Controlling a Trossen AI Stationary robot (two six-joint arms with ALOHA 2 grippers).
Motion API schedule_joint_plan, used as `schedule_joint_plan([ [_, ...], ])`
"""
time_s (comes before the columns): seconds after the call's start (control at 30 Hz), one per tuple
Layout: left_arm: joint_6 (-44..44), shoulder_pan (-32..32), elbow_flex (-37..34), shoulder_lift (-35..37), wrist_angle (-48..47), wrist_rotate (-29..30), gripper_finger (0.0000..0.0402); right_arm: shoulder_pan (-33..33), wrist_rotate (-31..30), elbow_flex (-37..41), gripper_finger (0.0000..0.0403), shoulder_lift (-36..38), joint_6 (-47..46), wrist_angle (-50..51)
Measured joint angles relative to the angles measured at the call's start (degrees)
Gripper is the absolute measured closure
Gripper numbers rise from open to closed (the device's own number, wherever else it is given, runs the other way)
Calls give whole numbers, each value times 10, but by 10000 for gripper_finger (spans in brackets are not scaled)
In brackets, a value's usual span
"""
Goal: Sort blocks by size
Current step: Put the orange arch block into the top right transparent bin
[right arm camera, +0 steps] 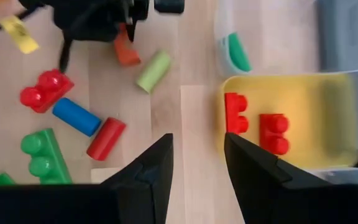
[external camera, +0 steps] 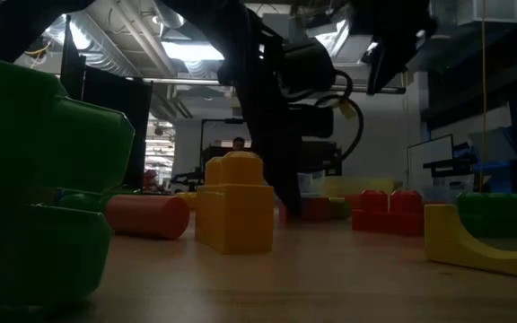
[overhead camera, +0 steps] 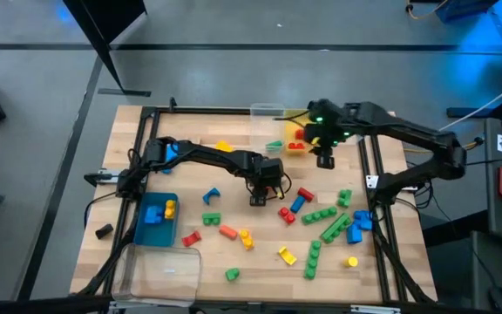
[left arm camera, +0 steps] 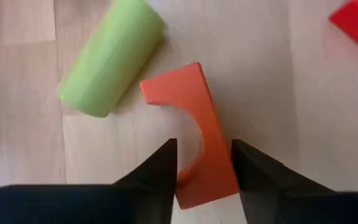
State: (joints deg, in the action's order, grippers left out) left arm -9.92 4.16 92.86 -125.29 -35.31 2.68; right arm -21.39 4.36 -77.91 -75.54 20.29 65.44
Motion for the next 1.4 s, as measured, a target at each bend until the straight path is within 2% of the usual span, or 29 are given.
schedule_joint_plan([
  [0.17, -5, 0, 0, 3, 2, -2, 290, 0, -2, 0, 259, 76, -18, 7],
  [0.33, -3, 0, 5, 27, 3, -22, 290, 0, 63, 0, 259, 111, -34, 4],
  [0.5, 8, 0, 31, 64, 20, -29, 290, 0, 77, 0, 259, 110, -29, -22],
  [0.9, 2, 10, 49, 154, 116, -29, 289, 0, 103, 0, 259, 101, 85, -59],
  [1.07, -5, 17, 49, 166, 158, -29, 289, 0, 107, 0, 259, 101, 78, -70],
  [1.27, -10, 22, 49, 166, 158, -29, 287, 0, 103, 0, 258, 98, 52, -75],
  [1.4, -10, 23, 49, 166, 159, -29, 288, 0, 103, 0, 242, 89, 52, -77],
])
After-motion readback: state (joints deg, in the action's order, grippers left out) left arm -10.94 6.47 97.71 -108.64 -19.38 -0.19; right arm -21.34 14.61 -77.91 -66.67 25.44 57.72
